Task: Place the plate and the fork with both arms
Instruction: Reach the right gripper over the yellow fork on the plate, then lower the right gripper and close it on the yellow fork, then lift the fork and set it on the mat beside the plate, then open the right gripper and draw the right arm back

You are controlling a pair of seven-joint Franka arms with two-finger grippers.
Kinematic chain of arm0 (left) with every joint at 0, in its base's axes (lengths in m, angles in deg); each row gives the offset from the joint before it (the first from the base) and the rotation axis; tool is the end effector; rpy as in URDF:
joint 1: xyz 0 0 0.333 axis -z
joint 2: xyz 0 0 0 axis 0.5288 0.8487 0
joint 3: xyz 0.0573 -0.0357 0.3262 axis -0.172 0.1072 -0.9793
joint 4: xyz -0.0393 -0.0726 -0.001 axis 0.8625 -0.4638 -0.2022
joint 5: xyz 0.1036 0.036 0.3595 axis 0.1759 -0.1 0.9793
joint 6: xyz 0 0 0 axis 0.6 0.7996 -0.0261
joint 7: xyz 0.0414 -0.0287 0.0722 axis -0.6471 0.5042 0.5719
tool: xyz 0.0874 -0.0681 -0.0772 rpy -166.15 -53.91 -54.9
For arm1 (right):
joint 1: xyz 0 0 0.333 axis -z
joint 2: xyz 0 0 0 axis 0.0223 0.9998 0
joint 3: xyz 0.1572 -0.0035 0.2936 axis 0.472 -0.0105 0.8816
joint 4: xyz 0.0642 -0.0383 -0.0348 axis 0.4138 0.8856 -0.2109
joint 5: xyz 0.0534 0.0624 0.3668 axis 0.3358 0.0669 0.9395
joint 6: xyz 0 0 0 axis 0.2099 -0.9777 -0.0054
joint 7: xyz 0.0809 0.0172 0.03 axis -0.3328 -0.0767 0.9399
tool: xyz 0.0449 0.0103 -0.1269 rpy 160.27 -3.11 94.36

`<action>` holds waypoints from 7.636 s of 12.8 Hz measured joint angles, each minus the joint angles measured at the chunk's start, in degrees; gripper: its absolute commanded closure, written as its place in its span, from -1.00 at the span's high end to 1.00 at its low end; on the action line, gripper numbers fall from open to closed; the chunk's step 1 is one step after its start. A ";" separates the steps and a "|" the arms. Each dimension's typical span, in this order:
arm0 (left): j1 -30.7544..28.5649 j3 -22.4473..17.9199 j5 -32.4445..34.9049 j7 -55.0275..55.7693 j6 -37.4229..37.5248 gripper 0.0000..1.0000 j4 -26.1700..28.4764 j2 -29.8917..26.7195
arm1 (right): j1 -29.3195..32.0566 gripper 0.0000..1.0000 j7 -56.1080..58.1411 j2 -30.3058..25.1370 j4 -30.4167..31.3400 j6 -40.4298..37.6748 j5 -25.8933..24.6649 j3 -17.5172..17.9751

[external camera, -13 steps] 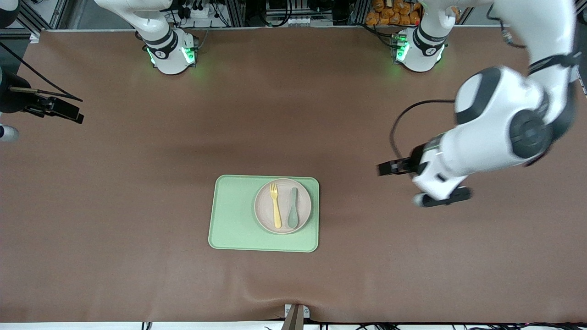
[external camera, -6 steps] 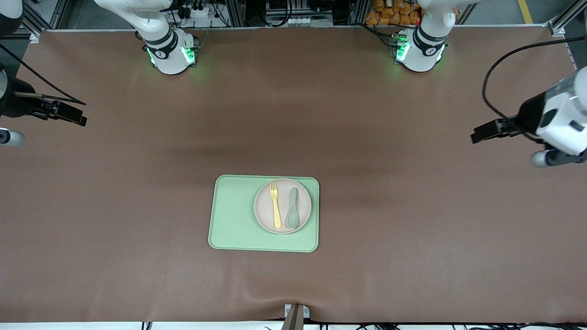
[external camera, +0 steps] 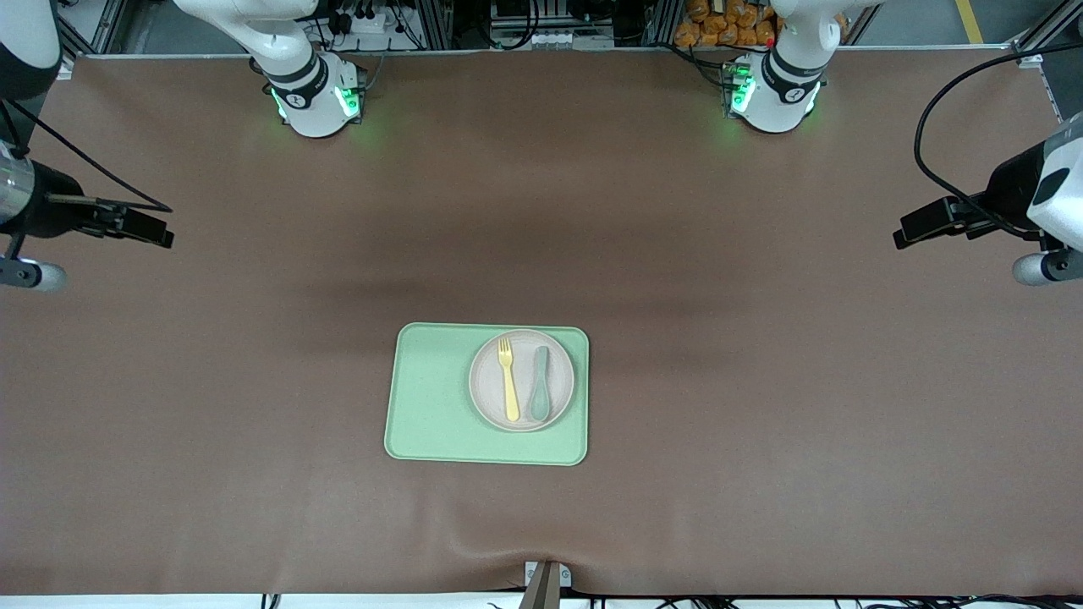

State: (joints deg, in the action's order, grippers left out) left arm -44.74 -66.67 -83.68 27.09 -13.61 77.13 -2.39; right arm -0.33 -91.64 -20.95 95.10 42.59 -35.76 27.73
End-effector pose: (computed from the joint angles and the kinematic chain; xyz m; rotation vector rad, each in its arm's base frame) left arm 0.5642 -0.0568 0.6189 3.0518 0.2196 -0.1627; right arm 0.5566 0.0097 0.5697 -3.0759 0.2557 0.2814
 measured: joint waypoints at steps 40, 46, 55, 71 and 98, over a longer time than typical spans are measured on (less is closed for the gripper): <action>12.64 -15.19 0.24 -7.40 -5.17 1.00 13.25 -9.60 | -35.52 0.09 -23.32 46.94 -16.72 45.53 -6.22 0.04; 12.65 -15.19 0.24 -7.42 -5.17 1.00 13.25 -9.60 | -35.84 0.00 -20.84 47.17 -16.82 42.46 -9.14 -0.05; 12.65 -15.19 0.24 -7.43 -5.17 1.00 13.25 -9.60 | -35.91 -0.15 -20.82 47.58 -16.97 44.16 -9.13 0.04; 12.72 -15.06 0.24 -7.43 -5.19 1.00 13.41 -9.59 | -32.38 -1.00 -20.40 46.46 -25.26 34.97 -5.72 1.64; 12.84 -14.95 0.24 -7.43 -5.65 1.00 13.45 -8.91 | -7.67 1.00 -6.51 27.68 -20.15 13.20 -0.45 1.76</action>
State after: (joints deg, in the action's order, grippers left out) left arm -31.90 -81.63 -83.43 19.66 -19.27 90.59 -11.30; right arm -8.00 -98.15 6.74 74.95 55.80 -36.21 29.49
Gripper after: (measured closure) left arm 0.000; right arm 0.000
